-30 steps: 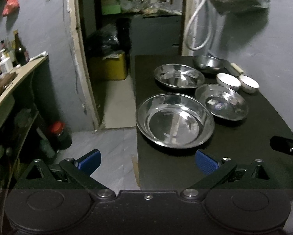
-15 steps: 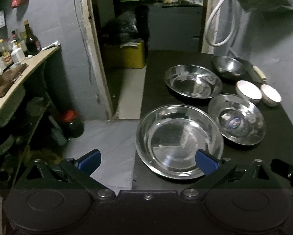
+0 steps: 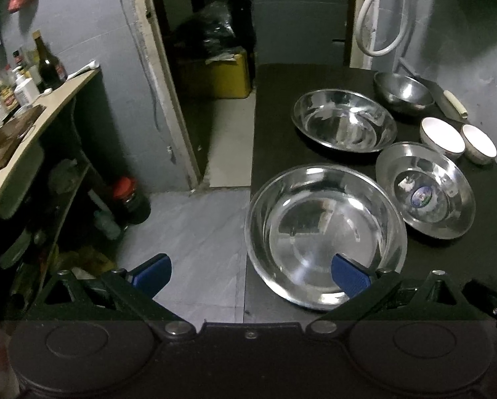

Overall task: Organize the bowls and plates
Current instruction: 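Move the left tool to the large steel plate and grasp its rim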

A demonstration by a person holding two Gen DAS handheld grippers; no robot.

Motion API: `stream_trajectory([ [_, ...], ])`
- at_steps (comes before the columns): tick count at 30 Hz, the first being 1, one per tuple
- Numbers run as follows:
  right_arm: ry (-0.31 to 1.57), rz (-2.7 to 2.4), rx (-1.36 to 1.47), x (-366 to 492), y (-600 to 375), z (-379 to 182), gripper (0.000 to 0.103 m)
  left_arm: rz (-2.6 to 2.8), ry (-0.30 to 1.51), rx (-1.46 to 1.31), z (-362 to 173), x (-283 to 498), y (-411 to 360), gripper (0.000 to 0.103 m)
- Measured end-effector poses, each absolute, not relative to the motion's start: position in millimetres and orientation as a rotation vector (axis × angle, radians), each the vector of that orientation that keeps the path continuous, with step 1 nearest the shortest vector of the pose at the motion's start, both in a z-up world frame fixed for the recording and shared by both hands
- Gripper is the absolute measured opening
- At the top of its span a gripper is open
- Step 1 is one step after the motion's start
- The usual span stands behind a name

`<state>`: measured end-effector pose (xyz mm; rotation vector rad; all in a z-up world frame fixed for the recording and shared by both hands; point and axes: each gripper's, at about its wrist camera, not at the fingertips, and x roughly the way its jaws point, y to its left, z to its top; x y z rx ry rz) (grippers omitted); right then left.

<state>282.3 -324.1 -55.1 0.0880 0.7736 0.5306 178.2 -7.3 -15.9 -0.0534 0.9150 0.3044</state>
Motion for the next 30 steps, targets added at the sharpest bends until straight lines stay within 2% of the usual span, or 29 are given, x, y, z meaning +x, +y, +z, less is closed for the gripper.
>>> stream_trajectory([
  [15,0.796,0.407,0.06,296,-291,-49,0.103,0.21,0.852,-0.051,-21,240,36,0.102],
  [30,0.707,0.368,0.006,383,-244,-42,0.103,0.167,0.811,-0.025,-30,324,63,0.102],
])
